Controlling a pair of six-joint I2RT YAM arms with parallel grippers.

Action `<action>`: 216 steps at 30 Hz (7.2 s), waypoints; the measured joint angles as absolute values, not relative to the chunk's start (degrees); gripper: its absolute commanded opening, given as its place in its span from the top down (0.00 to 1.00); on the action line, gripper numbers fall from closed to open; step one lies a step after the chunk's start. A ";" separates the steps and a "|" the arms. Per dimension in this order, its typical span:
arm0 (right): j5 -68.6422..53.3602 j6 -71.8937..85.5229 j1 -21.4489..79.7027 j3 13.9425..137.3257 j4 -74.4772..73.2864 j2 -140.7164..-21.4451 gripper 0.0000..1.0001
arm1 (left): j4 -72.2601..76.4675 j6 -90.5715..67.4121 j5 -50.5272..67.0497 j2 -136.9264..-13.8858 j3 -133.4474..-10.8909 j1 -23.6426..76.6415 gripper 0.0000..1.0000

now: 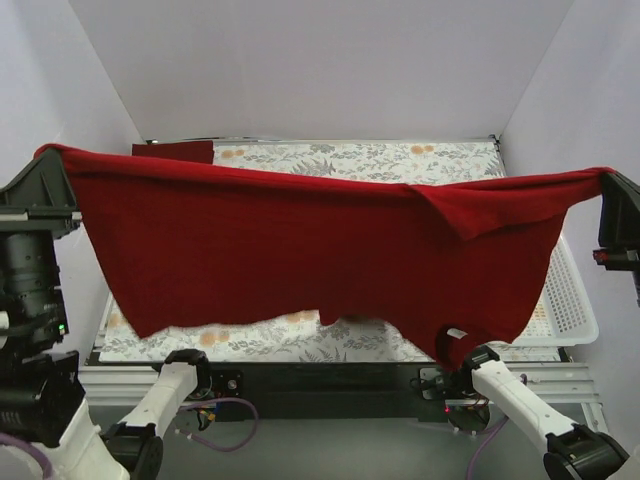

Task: Fold and stack the t-shirts
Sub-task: Flatten the tshirt out, then fold the tshirt

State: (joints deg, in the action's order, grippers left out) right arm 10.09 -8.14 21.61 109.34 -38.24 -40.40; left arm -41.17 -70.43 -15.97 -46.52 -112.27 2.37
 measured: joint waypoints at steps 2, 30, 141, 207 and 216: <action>10.17 -9.52 21.61 111.35 -38.50 -42.70 0.99 | -41.19 -69.76 -15.27 -48.90 -113.03 2.37 1.00; 13.21 -14.44 14.72 66.81 -5.56 -91.31 0.99 | -13.26 -69.89 -14.76 -110.83 -75.50 2.35 1.00; 2.31 16.38 5.08 72.71 -9.32 -111.31 0.65 | -25.28 -69.10 -19.70 -131.20 -101.32 7.70 0.63; 11.64 -7.99 28.64 63.96 -11.33 -104.38 0.64 | -24.67 -72.14 -15.68 -58.85 -40.75 15.29 0.25; 14.94 -10.59 28.53 68.88 -10.57 -108.40 0.61 | -24.29 -71.79 -15.64 -59.72 -40.75 15.29 0.25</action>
State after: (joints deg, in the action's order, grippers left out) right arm 14.94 -10.59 28.53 68.88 -10.57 -108.40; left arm -24.29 -71.79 -15.64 -59.72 -40.75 15.29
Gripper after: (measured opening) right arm 0.402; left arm 0.755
